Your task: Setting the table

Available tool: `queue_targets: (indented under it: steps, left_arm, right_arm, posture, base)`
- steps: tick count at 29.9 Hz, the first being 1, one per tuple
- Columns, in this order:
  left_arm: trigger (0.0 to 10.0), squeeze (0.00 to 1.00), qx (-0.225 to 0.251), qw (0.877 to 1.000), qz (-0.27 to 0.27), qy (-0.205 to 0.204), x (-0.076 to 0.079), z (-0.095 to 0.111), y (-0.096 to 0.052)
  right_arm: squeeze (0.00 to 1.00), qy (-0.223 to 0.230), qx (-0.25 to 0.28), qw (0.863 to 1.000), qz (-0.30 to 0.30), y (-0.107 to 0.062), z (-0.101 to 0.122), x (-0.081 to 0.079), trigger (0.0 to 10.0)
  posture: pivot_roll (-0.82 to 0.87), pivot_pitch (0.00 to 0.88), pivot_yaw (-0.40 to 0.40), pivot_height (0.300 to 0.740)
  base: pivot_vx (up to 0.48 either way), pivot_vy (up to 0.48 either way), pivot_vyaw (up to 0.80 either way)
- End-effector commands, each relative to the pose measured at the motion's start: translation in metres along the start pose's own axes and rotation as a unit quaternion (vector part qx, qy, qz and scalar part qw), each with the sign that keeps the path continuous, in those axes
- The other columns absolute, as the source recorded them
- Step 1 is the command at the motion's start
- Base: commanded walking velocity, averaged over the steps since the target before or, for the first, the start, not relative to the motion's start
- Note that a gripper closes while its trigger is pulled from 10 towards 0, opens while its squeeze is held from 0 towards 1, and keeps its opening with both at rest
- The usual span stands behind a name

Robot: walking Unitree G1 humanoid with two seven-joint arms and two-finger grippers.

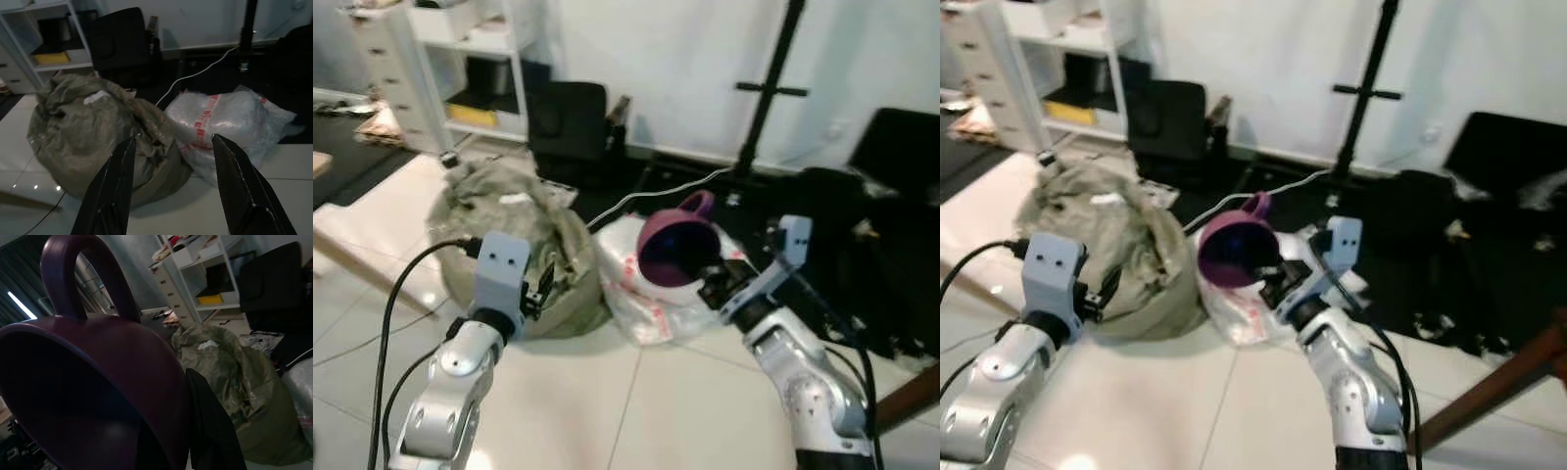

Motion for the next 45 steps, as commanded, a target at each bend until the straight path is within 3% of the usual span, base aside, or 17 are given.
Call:
queue_targets:
  steps: [1,45]
  left_arm:
    - [10.0,0.00,-0.017,1.000,0.006,0.004,-0.001,-0.007,0.000]
    - [10.0,0.00,-0.026,0.999,0.044,-0.012,-0.011,-0.007,0.002]
  right_arm:
    - [0.00,0.007,-0.001,1.000,-0.003,-0.003,-0.001,0.002,10.0]
    - [0.00,0.010,-0.003,1.000,0.000,-0.003,-0.002,0.001,10.0]
  posture:
    - [-0.03,0.000,0.073,0.740]
    - [-0.03,0.000,0.071,0.740]
  base:
    - [0.000,0.000,0.69]
    - [0.000,0.000,0.69]
Point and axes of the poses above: a point about 5 cm out from each wrist's last joint towards the gripper, its own y axis pointing out of the wrist towards the gripper, its own z axis along the axis of the wrist's last joint, x = y × z, the point moved 3 cm from there along y, pointing out of the wrist towards the gripper, and after that the axes turned 2 degrees about -y, right-handed, at the moved point
